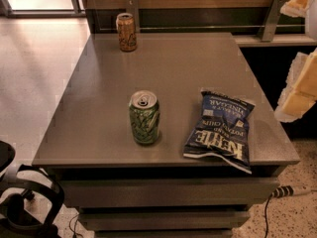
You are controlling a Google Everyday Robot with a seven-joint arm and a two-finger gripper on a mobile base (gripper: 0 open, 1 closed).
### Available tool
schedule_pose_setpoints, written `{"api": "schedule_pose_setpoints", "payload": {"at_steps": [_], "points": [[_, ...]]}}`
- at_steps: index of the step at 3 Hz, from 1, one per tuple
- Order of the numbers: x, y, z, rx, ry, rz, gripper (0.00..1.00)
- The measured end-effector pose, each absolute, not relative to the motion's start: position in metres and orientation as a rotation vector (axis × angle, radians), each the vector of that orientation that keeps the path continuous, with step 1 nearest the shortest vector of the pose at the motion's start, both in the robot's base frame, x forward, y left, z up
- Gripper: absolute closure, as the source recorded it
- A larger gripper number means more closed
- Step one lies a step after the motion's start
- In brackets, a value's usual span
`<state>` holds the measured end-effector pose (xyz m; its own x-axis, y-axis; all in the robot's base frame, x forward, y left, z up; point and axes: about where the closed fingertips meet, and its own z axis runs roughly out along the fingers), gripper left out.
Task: Move green can near orange can
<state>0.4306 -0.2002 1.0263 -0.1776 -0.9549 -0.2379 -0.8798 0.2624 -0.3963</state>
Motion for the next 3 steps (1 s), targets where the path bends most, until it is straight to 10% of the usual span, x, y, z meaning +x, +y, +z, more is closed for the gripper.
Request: {"api": "schedule_pose_setpoints", "payload": {"at_steps": [3], "points": [[0.445, -0.179, 0.988, -1.640, 1.959, 0.058, 0.00]]}}
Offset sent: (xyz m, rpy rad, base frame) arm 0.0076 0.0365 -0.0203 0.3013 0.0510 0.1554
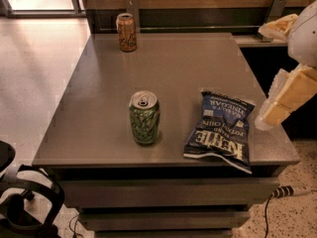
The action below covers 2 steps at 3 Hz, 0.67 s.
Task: Move green can near orange can
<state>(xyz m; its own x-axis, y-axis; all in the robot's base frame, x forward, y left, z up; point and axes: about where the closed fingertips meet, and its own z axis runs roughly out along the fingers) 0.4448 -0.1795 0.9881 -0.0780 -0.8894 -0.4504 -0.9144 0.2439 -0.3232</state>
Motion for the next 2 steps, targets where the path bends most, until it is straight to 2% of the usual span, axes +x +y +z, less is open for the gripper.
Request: {"api": "schedule_pose_setpoints", "payload": {"at_steps": [2], "points": [[0.449, -0.126, 0.931, -1.558, 1.670, 0.441, 0.00]]}}
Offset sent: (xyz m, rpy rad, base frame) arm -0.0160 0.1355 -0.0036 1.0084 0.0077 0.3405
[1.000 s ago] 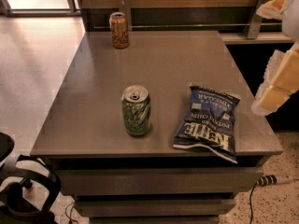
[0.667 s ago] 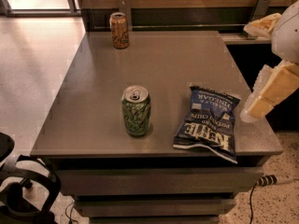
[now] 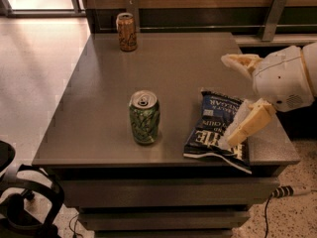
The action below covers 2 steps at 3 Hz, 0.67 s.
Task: Move green can near orange can
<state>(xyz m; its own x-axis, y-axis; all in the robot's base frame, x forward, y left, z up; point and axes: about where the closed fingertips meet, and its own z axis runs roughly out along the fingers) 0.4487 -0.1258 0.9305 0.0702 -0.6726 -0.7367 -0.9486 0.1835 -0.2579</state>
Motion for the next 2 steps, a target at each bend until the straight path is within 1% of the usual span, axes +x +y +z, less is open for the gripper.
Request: {"api": "schedule_pose_setpoints", "payload": {"at_steps": [1, 2], "points": [[0.437, -0.080, 0.936, -1.483, 1.499, 0.720, 0.00], [0.433, -0.032, 0.974, -1.328, 1.318, 1.009, 0.00]]}}
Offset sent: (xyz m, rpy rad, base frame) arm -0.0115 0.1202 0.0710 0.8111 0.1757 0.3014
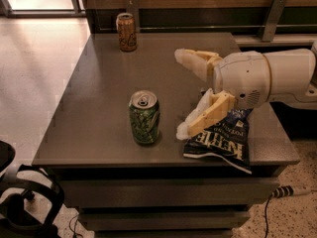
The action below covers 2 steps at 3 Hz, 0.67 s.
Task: Move green can near orange can
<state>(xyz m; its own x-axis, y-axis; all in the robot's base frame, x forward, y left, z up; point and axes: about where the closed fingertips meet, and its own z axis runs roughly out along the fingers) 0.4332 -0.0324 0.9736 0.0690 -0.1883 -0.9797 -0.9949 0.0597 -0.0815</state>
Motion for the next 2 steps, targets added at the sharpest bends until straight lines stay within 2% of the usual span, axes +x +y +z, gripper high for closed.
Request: {"api": "schedule_pose_setpoints", "payload": {"at_steps": [2], "points": [[0.451, -0.026, 0.952, -1.356, 1.403, 0.921, 0.00]]}}
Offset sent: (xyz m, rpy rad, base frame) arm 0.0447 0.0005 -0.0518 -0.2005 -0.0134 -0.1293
